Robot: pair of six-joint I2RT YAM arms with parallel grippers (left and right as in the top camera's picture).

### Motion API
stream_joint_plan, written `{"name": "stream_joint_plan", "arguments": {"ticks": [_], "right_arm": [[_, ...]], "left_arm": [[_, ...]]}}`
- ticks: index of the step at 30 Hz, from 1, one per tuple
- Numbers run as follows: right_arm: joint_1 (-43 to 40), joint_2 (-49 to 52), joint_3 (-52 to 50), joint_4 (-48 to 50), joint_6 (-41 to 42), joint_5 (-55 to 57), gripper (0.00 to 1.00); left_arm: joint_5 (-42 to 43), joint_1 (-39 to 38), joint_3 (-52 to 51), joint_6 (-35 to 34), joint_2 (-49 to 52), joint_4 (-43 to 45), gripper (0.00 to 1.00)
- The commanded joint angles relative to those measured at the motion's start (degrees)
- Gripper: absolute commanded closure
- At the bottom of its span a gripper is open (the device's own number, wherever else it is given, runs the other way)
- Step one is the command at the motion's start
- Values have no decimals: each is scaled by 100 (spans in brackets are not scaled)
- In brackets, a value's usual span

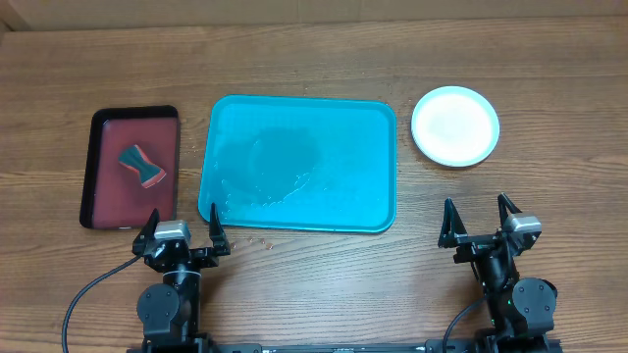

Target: Clean dirty plates on tray and stack at the side

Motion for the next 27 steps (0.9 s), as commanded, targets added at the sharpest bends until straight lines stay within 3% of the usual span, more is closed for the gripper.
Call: {"name": "stream_joint_plan", "arguments": {"ticks": [1,27], "right_arm": [[-26,-57,-57,37,-22,13,0],[-28,-57,-57,31,-280,144,0]], "left_arm": [[28,31,-20,109,-66,4,0],[28,31,-20,109,-66,4,0]]}}
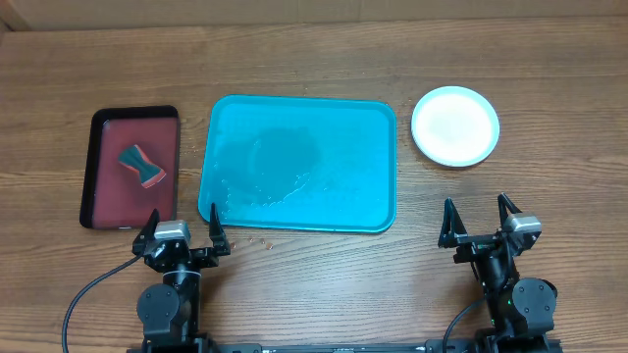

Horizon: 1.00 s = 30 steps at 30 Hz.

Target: Clean dirty plates on tray and stack at the side

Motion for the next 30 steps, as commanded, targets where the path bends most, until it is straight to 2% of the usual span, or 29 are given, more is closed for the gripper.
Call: {"name": "stream_joint_plan", "arguments": {"ticks": [1,7,30], "right_arm": [[-28,-57,-57,31,-444,131,0],[-28,-57,-57,22,-1252,98,0],[-26,-57,-57,35,-1172,96,0]], "left_arm": [[28,31,-17,109,-66,7,0],[28,31,-17,109,-66,7,0],[28,31,-17,109,-66,7,0]]}}
